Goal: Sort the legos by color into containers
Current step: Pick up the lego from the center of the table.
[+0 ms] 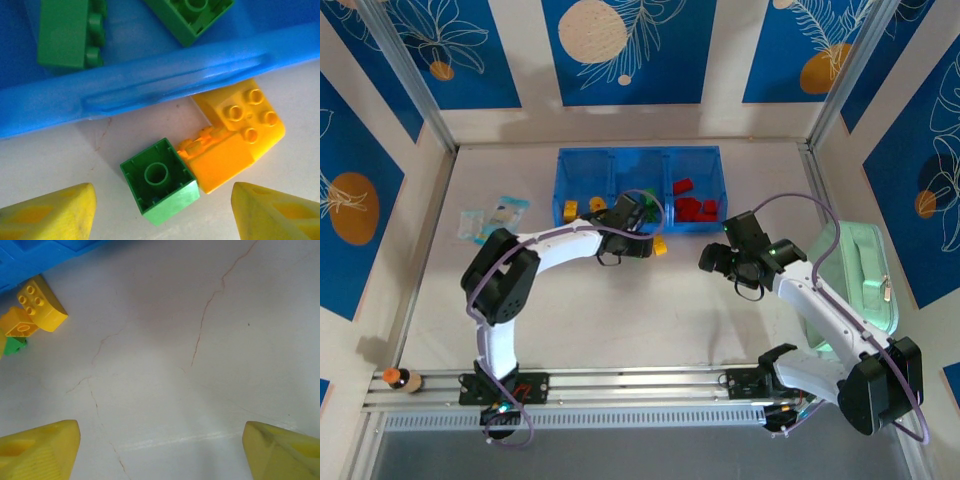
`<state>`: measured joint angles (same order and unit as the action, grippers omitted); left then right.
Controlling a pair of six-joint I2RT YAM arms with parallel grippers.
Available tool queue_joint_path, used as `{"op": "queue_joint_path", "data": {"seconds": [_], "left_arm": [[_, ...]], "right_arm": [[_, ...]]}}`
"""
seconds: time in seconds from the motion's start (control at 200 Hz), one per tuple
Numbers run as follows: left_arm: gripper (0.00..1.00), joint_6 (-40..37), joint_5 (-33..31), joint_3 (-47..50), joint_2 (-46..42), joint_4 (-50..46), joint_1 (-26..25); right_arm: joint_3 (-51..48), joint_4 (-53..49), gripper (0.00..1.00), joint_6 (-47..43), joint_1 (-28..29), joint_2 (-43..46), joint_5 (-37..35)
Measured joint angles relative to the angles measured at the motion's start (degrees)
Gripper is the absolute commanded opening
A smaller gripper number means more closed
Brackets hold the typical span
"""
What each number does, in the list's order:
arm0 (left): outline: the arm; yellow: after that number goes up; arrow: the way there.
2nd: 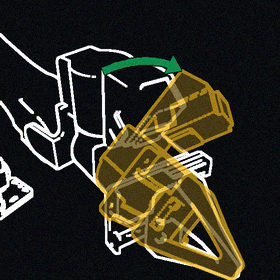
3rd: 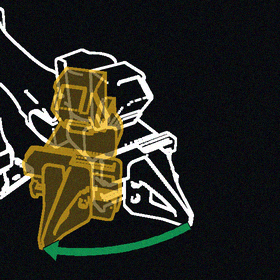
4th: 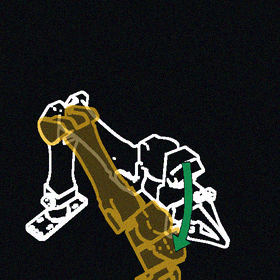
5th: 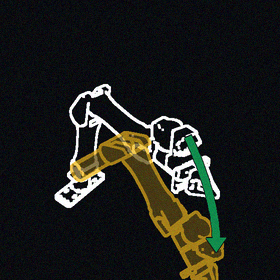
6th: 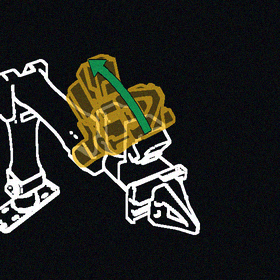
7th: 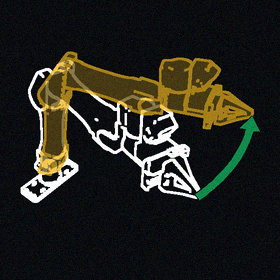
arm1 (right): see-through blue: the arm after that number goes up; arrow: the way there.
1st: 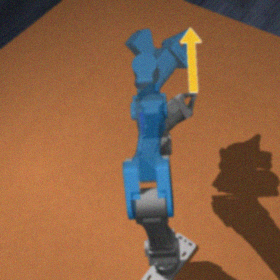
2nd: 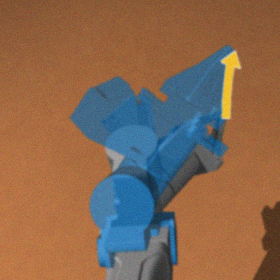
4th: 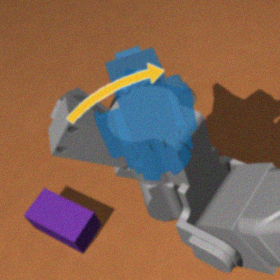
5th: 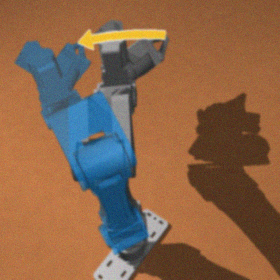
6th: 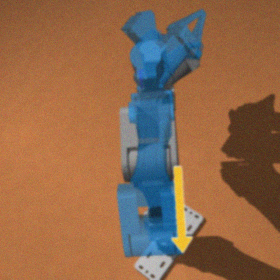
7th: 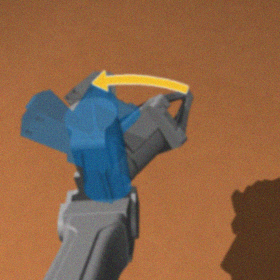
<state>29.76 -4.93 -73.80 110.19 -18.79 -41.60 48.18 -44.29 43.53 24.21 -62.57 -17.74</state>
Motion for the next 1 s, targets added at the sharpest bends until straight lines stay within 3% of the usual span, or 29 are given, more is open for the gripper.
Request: {"op": "queue_joint_path", "data": {"seconds": [1.0], "left_arm": [[0.57, 0.83, -0.15, -0.59, 3.02, 3.82, -1.33]], "right_arm": [[-1.49, 1.01, 0.85, 0.0, -0.72, 2.05, 0.44]]}}
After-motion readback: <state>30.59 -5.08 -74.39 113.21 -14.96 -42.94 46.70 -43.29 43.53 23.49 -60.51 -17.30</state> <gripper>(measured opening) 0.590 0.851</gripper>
